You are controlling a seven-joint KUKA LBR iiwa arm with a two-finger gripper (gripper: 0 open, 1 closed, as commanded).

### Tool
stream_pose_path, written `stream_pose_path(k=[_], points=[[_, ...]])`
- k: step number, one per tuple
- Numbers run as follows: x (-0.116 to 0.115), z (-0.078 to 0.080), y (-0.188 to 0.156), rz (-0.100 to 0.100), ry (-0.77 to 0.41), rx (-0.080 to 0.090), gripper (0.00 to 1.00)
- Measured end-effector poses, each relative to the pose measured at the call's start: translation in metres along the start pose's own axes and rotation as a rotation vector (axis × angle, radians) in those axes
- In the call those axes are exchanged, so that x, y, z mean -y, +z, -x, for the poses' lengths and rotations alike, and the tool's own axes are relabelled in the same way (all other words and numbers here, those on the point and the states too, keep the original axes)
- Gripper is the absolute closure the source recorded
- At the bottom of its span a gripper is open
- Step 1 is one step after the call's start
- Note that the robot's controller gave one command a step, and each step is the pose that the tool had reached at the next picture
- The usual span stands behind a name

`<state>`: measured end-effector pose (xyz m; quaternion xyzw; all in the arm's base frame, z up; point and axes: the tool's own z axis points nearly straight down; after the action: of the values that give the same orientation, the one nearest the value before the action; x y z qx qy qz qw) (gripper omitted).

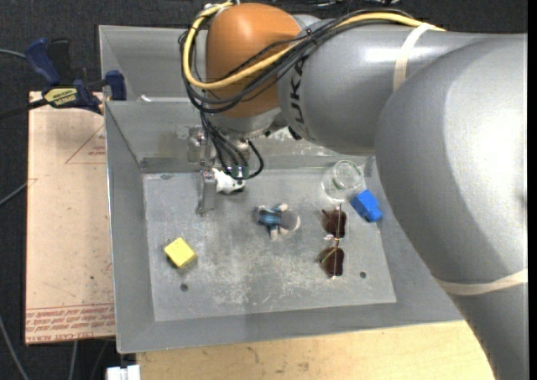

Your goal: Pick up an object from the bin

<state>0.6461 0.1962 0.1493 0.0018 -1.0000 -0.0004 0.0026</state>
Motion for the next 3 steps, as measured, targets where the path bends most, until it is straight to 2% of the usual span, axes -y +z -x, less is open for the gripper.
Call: stream_pose_path(k=[1, 2, 3], points=[[0.001, 0.002, -0.006, 0.001, 0.003, 0.007, 0.00], [-0.016, -0.043, 0.050, 0.000, -0.183, 0.012, 0.00], [-0.020, -0.070, 0.049, -0.001, -0.416, 0.001, 0.00]])
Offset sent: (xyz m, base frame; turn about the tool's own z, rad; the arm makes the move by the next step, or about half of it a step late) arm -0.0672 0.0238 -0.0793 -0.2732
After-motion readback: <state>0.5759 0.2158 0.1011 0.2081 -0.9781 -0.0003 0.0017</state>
